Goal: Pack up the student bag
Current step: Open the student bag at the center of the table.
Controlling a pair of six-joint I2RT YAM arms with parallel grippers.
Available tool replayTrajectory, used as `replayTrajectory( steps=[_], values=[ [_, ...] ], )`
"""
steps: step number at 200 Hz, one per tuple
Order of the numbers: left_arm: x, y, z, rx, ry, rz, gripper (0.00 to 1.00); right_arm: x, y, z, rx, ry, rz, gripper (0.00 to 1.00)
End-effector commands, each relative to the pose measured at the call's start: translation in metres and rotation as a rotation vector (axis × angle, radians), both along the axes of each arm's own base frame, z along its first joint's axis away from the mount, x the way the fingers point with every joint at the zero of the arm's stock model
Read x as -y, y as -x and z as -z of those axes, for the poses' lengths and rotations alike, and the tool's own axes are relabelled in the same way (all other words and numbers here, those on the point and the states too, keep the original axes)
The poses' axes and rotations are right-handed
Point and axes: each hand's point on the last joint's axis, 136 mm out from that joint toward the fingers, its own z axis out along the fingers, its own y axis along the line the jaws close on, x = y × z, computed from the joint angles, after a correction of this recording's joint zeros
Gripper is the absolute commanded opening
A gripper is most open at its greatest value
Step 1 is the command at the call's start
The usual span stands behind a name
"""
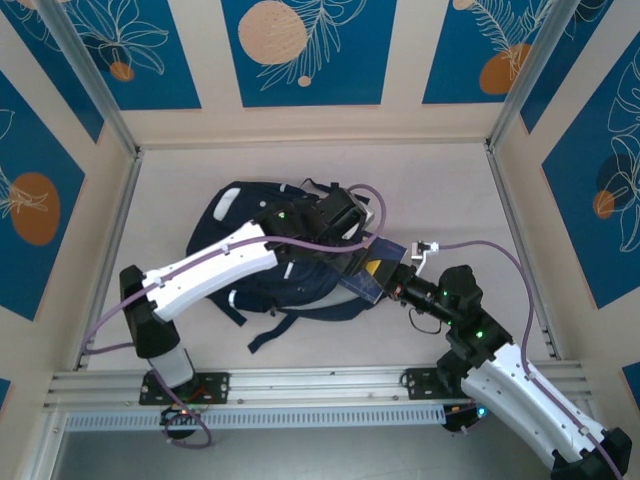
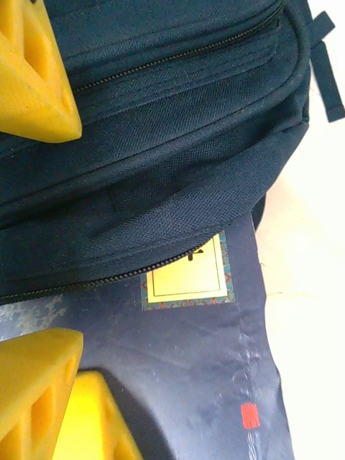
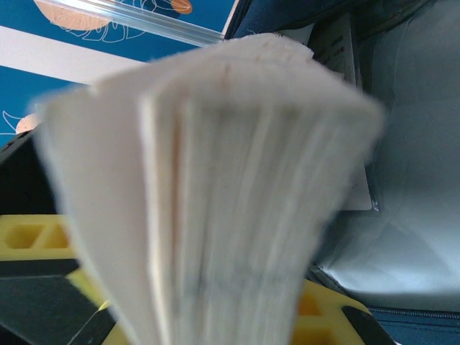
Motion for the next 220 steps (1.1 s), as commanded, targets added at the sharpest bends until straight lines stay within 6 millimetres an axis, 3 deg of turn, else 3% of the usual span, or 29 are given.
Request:
replayTrajectory(
  steps=[1,21,52,98,123,150,193,220],
  values=[
    [0.005,-0.002,0.003,0.039,-0.027,0.005,0.66,-0.002,0.007,-0.046,0.134,-0.082,-0.028,0.0],
    [0.008,-0.003,0.012,0.038,-0.042,0.004,0.6,-0.002,0.007,-0.047,0.137,-0.085,-0.03,0.0],
    [0.005,-0.008,0.021,0.054,-0.075,-0.018,0.42,-0.003,0.008,-0.047,0.141,-0.088,-0.037,0.0],
    [0.001,-0.012,0.013,0.092,-0.052,-0.028,0.0,-0.003,0.008,-0.042,0.13,-0.094,-0.034,0.0],
    [0.0,-0.008,0.002,0.067,0.009,-0.014,0.0,-0.002,0.008,-0.039,0.127,-0.087,-0.029,0.0],
    [-0.009,-0.004,-0.027,0.046,0.147,0.001,0.0,0.0,0.007,-0.034,0.113,-0.074,-0.014,0.0],
    [-0.041,0.003,-0.087,0.101,0.317,-0.003,0.0,0.001,0.005,-0.02,0.084,-0.026,-0.006,0.0],
    [-0.062,0.006,-0.113,0.145,0.374,-0.023,0.0,-0.001,0.004,-0.009,0.062,0.018,-0.005,0.0]
  ],
)
